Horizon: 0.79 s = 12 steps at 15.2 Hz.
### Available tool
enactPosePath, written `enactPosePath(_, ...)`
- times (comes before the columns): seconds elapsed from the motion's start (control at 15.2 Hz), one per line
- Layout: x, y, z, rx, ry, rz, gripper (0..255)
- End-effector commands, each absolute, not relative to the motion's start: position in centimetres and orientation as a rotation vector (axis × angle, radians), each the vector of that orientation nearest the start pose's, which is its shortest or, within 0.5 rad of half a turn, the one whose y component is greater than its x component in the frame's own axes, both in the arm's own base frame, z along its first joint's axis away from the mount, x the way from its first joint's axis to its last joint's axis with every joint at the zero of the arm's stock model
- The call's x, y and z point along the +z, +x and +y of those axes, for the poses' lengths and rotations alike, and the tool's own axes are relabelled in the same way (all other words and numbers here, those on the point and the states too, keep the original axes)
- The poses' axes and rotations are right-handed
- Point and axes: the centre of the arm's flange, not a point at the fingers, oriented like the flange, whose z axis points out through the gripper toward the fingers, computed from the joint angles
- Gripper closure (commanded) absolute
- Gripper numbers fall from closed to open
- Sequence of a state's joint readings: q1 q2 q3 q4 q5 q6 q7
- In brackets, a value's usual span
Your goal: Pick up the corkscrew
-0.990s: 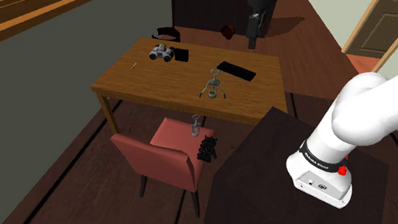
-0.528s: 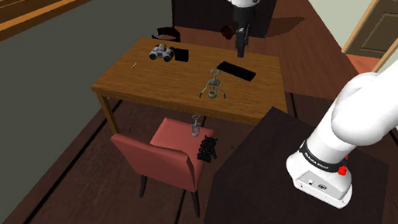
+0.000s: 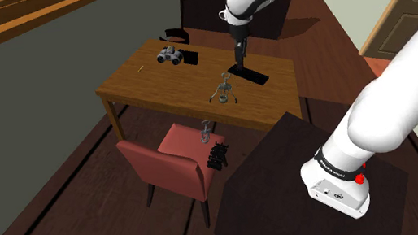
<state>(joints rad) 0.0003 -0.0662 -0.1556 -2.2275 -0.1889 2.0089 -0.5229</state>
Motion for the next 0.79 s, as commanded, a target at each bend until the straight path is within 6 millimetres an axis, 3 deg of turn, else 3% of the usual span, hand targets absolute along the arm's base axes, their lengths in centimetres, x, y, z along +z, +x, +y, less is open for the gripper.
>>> enactPosePath(0.0,36.6,50.7,-9.9,0.339,-3.125,-0.782,0)
enactPosePath(0.73,25.1,59.9,-13.3,0.467,-3.055,-1.005,0)
